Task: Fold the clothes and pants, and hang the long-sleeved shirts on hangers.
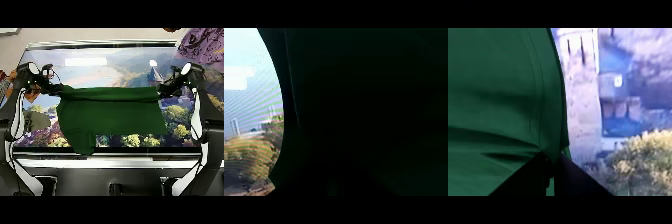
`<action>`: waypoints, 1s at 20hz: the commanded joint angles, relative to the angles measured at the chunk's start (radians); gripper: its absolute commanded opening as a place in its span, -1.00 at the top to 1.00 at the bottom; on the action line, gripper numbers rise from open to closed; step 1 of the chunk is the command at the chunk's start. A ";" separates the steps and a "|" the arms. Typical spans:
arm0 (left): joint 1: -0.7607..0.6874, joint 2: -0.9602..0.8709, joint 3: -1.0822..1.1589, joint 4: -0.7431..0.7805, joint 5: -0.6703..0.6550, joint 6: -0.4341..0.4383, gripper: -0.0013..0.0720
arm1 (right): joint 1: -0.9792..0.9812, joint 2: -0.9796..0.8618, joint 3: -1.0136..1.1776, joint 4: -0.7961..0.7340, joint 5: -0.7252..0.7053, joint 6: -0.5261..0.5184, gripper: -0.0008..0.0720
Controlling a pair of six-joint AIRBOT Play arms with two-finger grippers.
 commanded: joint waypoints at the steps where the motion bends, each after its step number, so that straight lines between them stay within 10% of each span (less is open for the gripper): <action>1: -0.007 -0.006 -0.019 -0.001 -0.119 -0.013 0.91 | 0.021 -0.017 0.000 -0.017 0.053 0.018 0.89; 13: -0.033 -0.051 -0.019 -0.001 -0.212 -0.121 0.87 | 0.025 -0.049 0.000 -0.039 0.064 0.044 0.84; 17: -0.029 -0.035 0.008 0.021 -0.212 -0.124 -1.00 | 0.025 -0.026 0.001 -0.036 0.081 0.042 -0.36; 20: 0.010 0.066 0.035 0.107 -0.212 -0.130 -1.00 | -0.011 0.071 0.001 -0.039 0.082 0.000 -0.40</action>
